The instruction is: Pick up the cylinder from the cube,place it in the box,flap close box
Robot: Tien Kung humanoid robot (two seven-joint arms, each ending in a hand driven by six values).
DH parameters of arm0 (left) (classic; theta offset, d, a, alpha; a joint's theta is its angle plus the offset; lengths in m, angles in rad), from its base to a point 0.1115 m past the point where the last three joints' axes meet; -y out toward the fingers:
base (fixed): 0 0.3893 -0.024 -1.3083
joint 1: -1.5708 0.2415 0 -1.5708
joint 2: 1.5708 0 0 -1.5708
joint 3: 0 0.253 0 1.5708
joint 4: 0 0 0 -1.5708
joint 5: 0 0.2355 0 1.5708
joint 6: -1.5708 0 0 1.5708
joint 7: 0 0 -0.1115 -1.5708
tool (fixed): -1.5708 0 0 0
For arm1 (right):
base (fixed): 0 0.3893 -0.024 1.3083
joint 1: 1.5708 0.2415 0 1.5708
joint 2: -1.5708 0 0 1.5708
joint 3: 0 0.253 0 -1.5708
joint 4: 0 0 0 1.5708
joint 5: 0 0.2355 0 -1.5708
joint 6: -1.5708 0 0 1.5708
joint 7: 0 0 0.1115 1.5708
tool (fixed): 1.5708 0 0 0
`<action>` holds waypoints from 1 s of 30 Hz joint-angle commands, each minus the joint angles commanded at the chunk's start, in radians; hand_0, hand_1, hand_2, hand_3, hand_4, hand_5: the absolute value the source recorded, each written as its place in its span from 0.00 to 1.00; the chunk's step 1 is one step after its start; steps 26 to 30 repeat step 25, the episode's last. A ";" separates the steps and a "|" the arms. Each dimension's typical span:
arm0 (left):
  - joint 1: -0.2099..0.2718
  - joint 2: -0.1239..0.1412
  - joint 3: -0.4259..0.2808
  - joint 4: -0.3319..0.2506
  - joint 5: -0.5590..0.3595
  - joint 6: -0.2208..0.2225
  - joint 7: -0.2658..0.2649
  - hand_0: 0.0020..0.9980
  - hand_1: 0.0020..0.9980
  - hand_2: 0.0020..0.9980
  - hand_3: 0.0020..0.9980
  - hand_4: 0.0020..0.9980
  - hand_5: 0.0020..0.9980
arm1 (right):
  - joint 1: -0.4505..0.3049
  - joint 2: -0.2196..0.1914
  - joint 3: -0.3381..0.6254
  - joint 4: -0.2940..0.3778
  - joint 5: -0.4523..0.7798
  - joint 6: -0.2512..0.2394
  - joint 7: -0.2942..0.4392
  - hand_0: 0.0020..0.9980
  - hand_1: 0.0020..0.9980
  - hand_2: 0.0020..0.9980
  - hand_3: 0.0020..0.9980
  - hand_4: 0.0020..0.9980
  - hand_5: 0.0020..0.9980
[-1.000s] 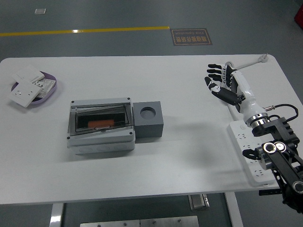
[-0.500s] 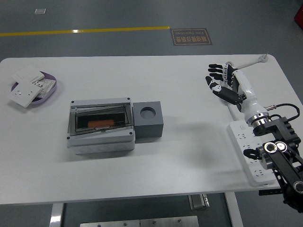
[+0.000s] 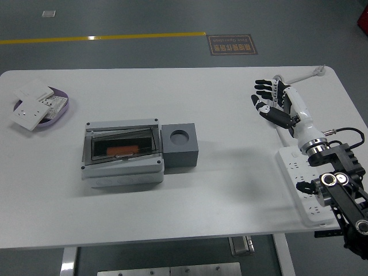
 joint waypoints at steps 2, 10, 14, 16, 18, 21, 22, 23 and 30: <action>0.001 0.000 0.000 0.000 0.000 0.000 0.000 0.60 0.59 0.59 0.58 0.64 0.20 | 0.000 0.001 0.001 -0.002 -0.001 0.001 0.000 0.80 0.71 0.72 0.70 0.65 0.21; 0.001 -0.001 -0.002 0.000 0.001 0.000 0.000 0.60 0.59 0.59 0.58 0.64 0.21 | 0.000 0.004 0.003 -0.004 -0.004 0.001 0.000 0.80 0.71 0.72 0.70 0.65 0.21; 0.001 -0.001 -0.003 0.000 0.002 0.000 0.000 0.60 0.59 0.59 0.58 0.64 0.20 | 0.000 0.003 0.005 -0.002 -0.005 0.001 0.000 0.80 0.71 0.71 0.70 0.64 0.21; 0.001 -0.001 -0.002 0.000 0.001 0.000 0.000 0.60 0.59 0.59 0.58 0.64 0.20 | 0.000 0.003 0.005 -0.001 -0.005 0.001 0.001 0.80 0.71 0.71 0.70 0.64 0.21; 0.001 -0.001 -0.002 0.000 0.002 0.000 0.000 0.60 0.59 0.59 0.58 0.64 0.21 | 0.000 0.002 0.005 0.000 -0.005 0.001 0.001 0.80 0.71 0.71 0.70 0.64 0.22; 0.001 -0.001 -0.002 0.000 0.002 0.000 0.000 0.60 0.59 0.59 0.58 0.64 0.21 | 0.001 0.002 0.005 0.000 -0.005 0.000 0.001 0.80 0.71 0.71 0.70 0.64 0.22; 0.002 -0.002 -0.003 0.000 0.003 0.000 0.000 0.60 0.59 0.59 0.58 0.64 0.21 | 0.001 0.002 0.005 0.000 -0.005 0.000 0.001 0.80 0.71 0.71 0.70 0.64 0.22; 0.002 -0.002 -0.003 0.000 0.003 0.000 0.000 0.60 0.59 0.59 0.58 0.64 0.20 | 0.001 0.002 0.004 -0.001 -0.005 0.000 0.001 0.80 0.71 0.71 0.69 0.64 0.21; 0.004 -0.002 -0.005 0.000 0.005 0.000 0.000 0.60 0.59 0.59 0.58 0.64 0.20 | 0.001 0.002 0.004 -0.001 -0.005 0.000 0.002 0.80 0.71 0.71 0.69 0.64 0.21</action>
